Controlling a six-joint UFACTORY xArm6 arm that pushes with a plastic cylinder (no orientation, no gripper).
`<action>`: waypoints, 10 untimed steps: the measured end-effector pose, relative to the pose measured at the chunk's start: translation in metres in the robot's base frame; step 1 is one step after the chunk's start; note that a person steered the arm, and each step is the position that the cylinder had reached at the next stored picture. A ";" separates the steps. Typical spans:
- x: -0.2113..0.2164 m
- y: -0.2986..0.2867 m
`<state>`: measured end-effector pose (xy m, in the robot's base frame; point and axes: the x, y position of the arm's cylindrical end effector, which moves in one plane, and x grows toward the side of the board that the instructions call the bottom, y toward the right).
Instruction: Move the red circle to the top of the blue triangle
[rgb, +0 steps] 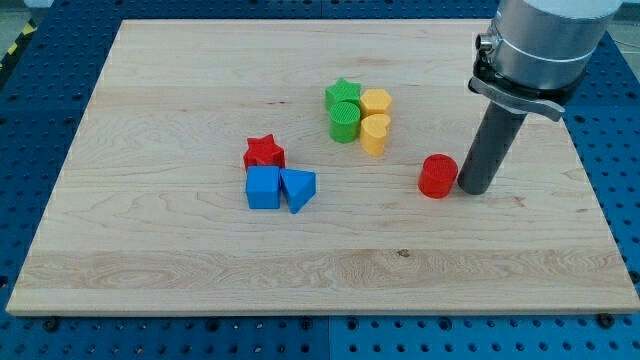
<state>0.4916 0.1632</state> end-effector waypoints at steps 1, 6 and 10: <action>0.000 -0.020; 0.000 0.007; 0.004 -0.040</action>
<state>0.4952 0.1231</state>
